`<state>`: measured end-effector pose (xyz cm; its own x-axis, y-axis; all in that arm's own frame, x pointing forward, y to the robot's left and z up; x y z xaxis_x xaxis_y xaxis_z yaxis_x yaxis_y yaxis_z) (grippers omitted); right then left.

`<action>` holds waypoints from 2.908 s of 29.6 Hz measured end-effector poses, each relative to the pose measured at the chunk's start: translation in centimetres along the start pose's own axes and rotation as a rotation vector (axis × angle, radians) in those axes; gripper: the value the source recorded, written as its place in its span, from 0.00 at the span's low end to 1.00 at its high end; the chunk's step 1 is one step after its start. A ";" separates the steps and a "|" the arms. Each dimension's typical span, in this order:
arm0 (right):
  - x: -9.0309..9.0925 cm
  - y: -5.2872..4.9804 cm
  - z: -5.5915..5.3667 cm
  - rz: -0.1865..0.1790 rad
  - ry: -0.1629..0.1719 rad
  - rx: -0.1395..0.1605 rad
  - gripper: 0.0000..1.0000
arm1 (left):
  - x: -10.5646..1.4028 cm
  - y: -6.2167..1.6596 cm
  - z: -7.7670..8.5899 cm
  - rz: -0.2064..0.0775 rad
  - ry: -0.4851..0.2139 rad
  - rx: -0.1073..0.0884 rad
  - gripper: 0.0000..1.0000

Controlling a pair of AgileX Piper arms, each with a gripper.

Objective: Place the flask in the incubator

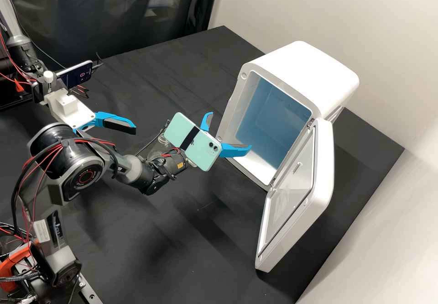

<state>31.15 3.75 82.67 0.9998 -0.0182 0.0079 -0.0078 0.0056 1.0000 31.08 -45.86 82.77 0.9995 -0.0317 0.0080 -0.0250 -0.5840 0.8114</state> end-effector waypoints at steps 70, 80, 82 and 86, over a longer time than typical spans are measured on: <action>0.0 0.0 0.0 0.000 0.000 0.000 1.00 | -9.7 -5.34 -2.7 -0.160 0.087 0.048 1.00; 0.0 0.0 0.0 0.000 0.000 0.000 1.00 | -9.8 -6.68 -4.2 -0.222 0.141 0.035 1.00; 0.0 0.0 0.0 0.000 0.000 0.000 1.00 | -9.9 -6.79 -4.7 -0.227 0.159 0.024 1.00; 0.0 0.0 0.0 0.000 0.000 0.000 1.00 | -10.0 -7.03 -5.6 -0.240 0.192 0.016 1.00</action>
<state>31.15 3.75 82.67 0.9998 -0.0182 0.0079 -0.0078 0.0056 1.0000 21.40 -36.88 80.27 0.9624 0.2622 -0.0714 0.2139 -0.5690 0.7940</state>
